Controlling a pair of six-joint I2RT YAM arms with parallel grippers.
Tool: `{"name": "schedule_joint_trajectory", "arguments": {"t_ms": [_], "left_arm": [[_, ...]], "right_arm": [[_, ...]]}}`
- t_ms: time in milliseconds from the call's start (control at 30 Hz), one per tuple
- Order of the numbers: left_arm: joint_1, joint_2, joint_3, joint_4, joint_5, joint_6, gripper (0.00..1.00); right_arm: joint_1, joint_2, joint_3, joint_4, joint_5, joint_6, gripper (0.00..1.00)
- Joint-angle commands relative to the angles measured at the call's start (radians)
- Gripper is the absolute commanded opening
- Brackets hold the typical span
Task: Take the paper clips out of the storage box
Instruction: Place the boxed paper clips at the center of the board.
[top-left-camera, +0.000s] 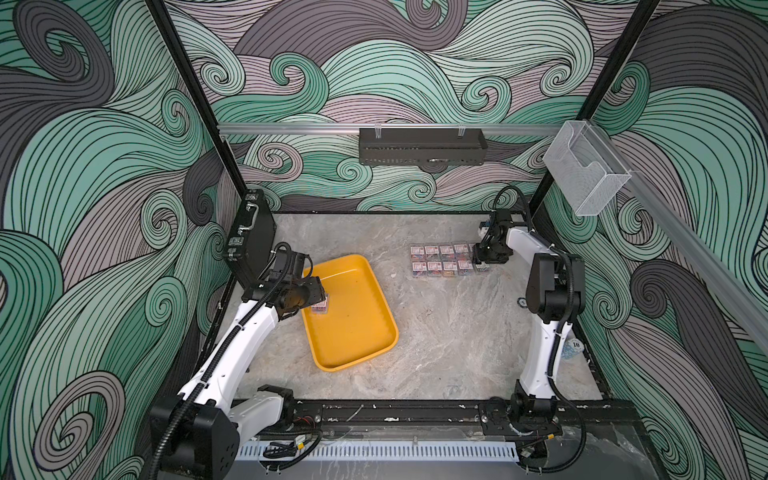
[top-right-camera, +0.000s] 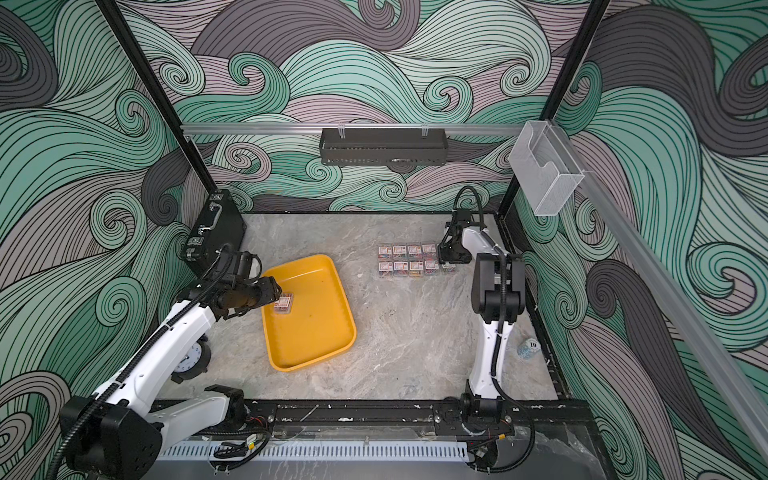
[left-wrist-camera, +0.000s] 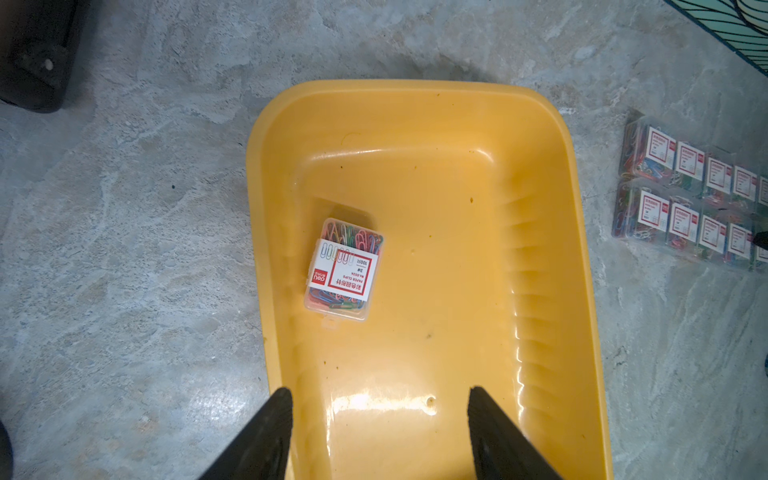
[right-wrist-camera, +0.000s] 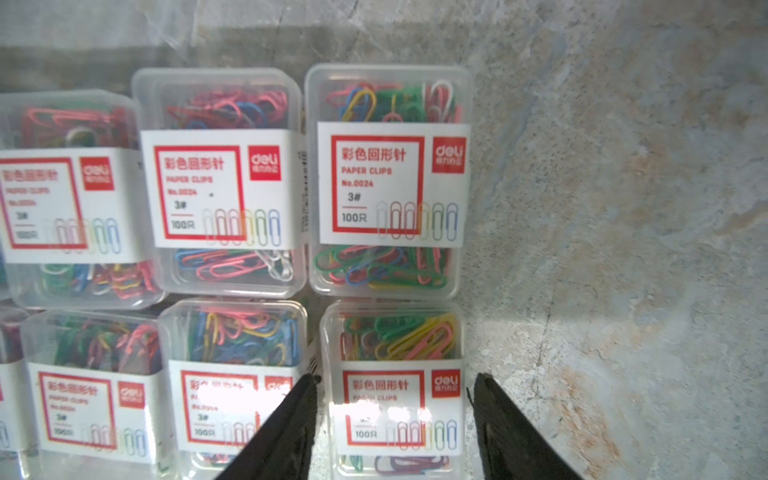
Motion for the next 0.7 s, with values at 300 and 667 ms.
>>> {"name": "schedule_joint_trajectory", "arguments": {"t_ms": [300,667], "left_arm": [[0.005,-0.006,0.039,-0.033,0.035,0.022,0.66],[-0.007,0.031,0.021,-0.011,0.053,0.029,0.68]], "right_arm": [[-0.031,0.002,0.023,-0.023,-0.155,0.042,0.60],[-0.038,-0.125,-0.022,-0.044,-0.068,0.088,0.61]]}}
